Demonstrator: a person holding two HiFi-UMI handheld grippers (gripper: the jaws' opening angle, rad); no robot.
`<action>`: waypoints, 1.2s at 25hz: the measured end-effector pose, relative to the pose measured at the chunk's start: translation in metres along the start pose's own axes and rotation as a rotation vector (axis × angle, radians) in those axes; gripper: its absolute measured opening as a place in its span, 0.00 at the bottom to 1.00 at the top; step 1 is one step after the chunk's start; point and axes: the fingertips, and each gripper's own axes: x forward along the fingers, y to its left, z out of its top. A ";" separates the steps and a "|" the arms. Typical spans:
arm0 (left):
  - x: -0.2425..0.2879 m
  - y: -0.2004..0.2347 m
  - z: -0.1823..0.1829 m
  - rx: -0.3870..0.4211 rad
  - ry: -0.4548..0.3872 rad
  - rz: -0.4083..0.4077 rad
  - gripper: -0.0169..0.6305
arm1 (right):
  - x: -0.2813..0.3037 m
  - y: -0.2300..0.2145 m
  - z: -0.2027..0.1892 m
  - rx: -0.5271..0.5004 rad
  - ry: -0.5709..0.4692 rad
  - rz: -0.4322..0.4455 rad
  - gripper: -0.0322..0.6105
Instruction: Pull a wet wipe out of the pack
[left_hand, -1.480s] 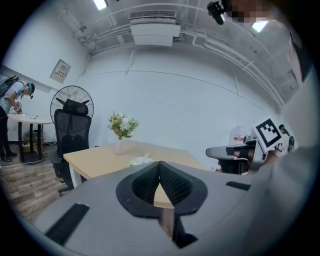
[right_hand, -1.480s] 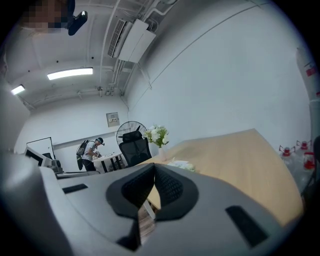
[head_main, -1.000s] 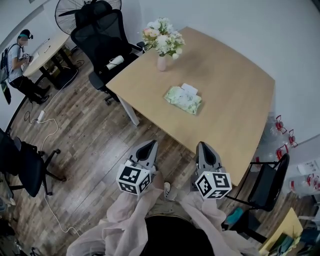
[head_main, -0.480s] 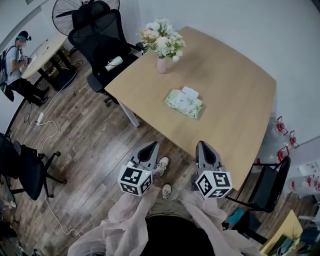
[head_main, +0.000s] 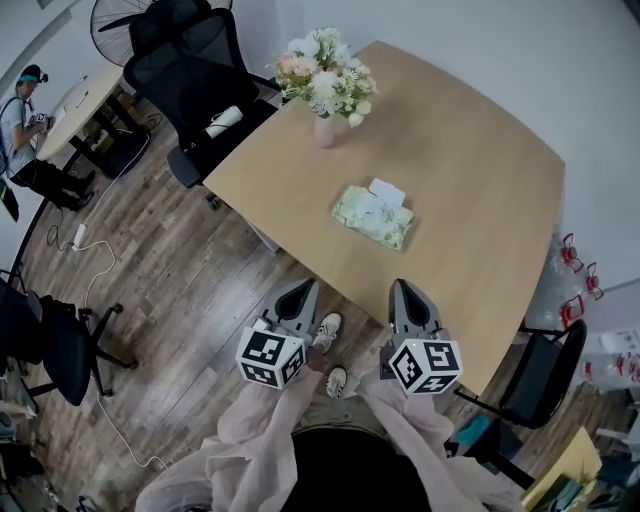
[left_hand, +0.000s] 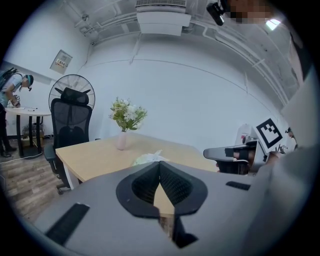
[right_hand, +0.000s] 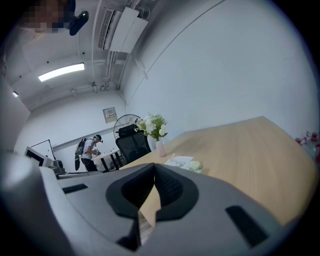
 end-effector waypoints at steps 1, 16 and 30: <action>0.004 0.003 0.000 -0.002 0.006 0.001 0.04 | 0.005 -0.001 -0.001 0.001 0.007 0.001 0.07; 0.068 0.042 -0.010 -0.016 0.107 -0.023 0.04 | 0.079 -0.024 -0.017 0.131 0.093 0.002 0.08; 0.121 0.085 -0.018 -0.050 0.184 -0.038 0.04 | 0.150 -0.041 -0.048 0.278 0.211 0.003 0.30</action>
